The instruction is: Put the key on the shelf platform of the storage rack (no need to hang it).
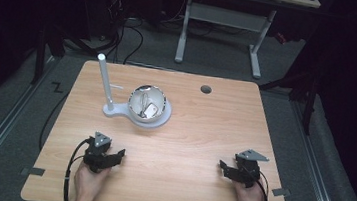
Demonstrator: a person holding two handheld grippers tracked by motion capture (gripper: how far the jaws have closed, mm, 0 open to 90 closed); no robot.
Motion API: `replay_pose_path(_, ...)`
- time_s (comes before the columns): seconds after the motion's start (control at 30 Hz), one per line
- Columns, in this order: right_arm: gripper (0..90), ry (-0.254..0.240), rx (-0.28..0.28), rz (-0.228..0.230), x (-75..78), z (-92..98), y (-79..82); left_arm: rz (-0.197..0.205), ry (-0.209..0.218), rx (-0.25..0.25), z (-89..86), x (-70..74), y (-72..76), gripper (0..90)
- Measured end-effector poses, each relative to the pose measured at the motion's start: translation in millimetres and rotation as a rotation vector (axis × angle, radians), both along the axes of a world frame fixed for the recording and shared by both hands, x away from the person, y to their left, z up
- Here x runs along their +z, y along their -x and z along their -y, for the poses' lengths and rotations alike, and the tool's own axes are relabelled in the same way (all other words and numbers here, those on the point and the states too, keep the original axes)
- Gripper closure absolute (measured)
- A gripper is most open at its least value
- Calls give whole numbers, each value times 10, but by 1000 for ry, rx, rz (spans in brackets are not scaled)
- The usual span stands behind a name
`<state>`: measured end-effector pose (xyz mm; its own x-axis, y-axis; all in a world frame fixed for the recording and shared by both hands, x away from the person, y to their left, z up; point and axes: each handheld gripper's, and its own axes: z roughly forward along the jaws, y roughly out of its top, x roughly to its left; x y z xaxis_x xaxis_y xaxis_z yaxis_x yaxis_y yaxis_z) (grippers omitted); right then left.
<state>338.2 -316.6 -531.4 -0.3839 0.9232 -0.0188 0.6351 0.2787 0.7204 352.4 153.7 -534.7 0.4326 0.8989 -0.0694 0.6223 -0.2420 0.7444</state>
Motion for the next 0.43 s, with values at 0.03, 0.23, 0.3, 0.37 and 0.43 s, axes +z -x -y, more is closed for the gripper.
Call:
replay_pose_path(0.03, 298, 0, 0, 0, 0, 0, 0, 19, -12, 4, 18, -16, 20, 371)
replay_pose_path(0.23, 298, 1, 0, 1, 0, 0, 0, 29, -48, 9, 65, -22, 44, 356)
replay_pose_path(0.3, 297, 1, 0, 1, 0, 0, 0, 29, -47, 9, 67, -23, 47, 352)
replay_pose_path(0.37, 298, 1, 0, 0, 0, 0, 0, 28, -48, 8, 67, -22, 54, 344)
replay_pose_path(0.43, 298, 1, 0, 1, 0, 0, 0, 28, -48, 9, 68, -23, 55, 340)
